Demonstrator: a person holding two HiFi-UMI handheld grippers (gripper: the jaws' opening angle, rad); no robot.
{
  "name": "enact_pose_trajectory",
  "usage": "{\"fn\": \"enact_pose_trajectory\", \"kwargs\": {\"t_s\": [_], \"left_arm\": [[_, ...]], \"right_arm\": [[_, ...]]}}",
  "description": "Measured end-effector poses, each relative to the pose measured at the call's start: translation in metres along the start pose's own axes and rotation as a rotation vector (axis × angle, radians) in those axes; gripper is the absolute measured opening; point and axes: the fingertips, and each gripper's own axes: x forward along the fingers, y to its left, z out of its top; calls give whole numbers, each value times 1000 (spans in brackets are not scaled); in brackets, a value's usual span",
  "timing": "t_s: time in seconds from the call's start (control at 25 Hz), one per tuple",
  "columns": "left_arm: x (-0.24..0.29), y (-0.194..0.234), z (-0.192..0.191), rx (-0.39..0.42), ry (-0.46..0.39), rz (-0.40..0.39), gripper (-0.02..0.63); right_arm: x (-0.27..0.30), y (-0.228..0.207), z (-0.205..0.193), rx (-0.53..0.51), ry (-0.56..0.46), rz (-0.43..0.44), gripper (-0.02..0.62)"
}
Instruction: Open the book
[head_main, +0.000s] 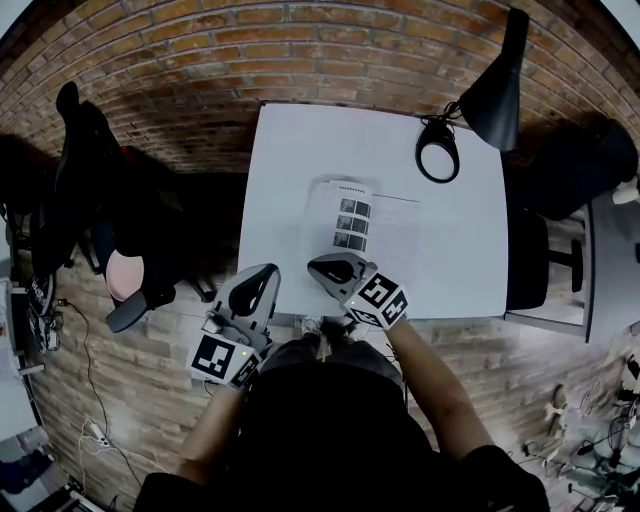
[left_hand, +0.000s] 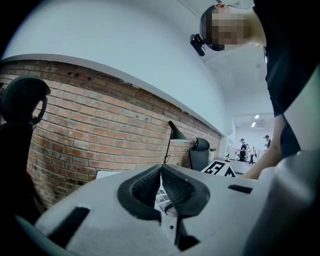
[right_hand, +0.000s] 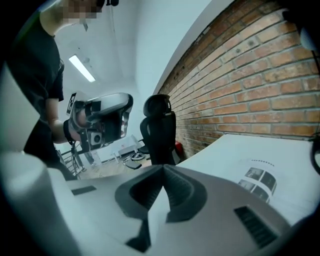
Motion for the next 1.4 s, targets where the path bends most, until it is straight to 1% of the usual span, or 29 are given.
{"fn": "enact_pose_trajectory", "kwargs": {"t_s": [0.12, 0.36, 0.48, 0.76, 0.84, 0.96, 1.04, 1.2, 1.4], "left_arm": [[4, -5, 2, 11, -9, -17, 29], [13, -11, 8, 22, -21, -40, 29], [19, -19, 11, 26, -26, -53, 29], [42, -40, 23, 44, -55, -91, 29], [48, -46, 26, 46, -64, -95, 29], [54, -59, 31, 56, -69, -111, 29], [59, -66, 33, 62, -70, -122, 29], [68, -71, 36, 72, -75, -126, 29], [75, -77, 47, 95, -98, -128, 29]], "right_arm": [[-14, -10, -4, 27, -6, -58, 14], [-51, -28, -7, 118, -49, -181, 14], [-77, -38, -13, 161, -61, -261, 14], [-150, -69, -21, 260, -125, -451, 14], [-173, -78, -24, 296, -143, -516, 14], [-214, -95, -29, 372, -174, -651, 14], [-241, -104, -28, 404, -208, -722, 14], [-280, -114, -15, 407, -281, -787, 14], [-313, -118, 12, 354, -352, -831, 14]]}}
